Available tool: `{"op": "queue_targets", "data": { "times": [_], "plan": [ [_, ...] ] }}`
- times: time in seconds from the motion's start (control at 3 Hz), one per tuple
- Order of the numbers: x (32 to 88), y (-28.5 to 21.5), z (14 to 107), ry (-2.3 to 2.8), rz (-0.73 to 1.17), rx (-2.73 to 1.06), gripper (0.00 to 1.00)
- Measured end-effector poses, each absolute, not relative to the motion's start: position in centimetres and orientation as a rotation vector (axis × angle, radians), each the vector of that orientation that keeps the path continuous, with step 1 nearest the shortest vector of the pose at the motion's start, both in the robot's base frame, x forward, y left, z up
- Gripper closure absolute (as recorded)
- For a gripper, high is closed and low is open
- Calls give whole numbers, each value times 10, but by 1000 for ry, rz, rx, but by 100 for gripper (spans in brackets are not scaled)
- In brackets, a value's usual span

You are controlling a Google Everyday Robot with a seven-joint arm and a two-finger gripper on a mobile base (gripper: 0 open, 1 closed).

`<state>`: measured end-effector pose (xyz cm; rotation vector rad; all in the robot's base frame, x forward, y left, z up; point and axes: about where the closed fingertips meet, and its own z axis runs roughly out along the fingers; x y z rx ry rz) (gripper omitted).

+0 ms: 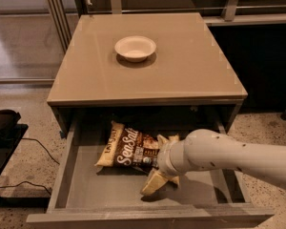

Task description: Pick brown chip bag from top drawer and place on counter

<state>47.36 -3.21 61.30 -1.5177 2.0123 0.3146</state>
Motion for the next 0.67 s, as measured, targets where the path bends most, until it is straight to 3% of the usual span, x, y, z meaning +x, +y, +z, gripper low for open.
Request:
{"op": "queue_targets", "data": {
  "times": [0.33, 0.67],
  "plan": [
    [475, -22, 614, 2007, 326, -1529, 0],
    [475, -23, 614, 2008, 325, -1529, 19]
  ]
}}
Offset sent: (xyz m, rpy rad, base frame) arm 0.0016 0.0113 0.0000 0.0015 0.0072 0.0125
